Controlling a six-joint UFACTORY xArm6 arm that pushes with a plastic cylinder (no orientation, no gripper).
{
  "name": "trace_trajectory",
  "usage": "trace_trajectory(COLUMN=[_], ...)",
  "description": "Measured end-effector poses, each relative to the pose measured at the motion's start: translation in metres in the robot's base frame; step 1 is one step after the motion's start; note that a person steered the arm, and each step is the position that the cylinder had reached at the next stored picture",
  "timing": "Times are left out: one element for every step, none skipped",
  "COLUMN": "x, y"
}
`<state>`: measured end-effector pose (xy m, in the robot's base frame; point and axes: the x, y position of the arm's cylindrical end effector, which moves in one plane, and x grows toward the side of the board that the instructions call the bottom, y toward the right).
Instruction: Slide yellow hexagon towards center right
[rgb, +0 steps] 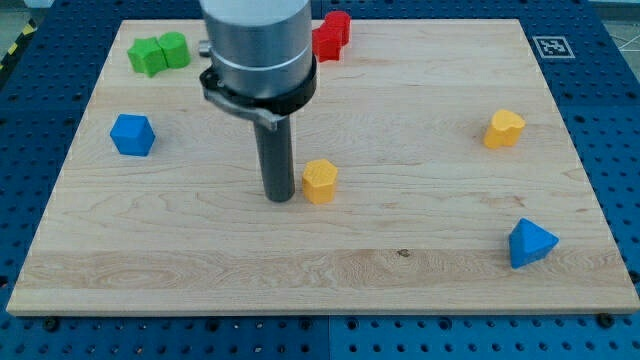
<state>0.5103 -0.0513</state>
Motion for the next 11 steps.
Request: trace_trajectory(x=[0.009,-0.009,-0.018,-0.018,-0.019,-0.024,-0.033,-0.042,-0.051,-0.056,-0.070], y=[0.010,0.016,0.044,0.082,0.111,0.141,0.163,0.162,0.153,0.144,0.142])
